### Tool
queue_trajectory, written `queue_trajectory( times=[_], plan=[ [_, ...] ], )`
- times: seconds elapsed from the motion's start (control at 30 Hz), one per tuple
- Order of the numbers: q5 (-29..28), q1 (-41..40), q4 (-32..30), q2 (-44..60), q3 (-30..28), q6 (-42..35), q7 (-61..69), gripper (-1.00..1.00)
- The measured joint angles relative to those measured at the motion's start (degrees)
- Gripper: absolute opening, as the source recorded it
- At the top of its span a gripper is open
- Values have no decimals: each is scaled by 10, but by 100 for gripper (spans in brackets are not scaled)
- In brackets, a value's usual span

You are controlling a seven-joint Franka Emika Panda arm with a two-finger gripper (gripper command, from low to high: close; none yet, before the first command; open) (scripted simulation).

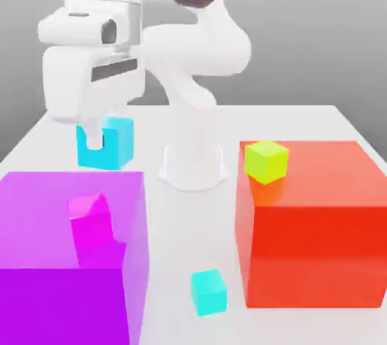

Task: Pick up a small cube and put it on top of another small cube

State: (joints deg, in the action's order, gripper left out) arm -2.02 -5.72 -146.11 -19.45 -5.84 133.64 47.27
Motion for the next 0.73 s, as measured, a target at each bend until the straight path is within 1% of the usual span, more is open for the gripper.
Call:
queue_trajectory(
  times=[0.13, 0.2, 0.43, 0.63, 0.67, 0.73],
  plan=[
    [27, 33, -25, 31, 6, 22, 48, -100],
    [32, 49, -38, 52, 10, 45, 77, -100],
    [20, 95, -77, 149, 43, 161, 191, -100],
    [26, 106, -76, 266, 46, 271, 211, -100],
    [27, 106, -75, 278, 46, 283, 211, 100],
    [27, 106, -75, 278, 46, 283, 211, 100]
  ],
)
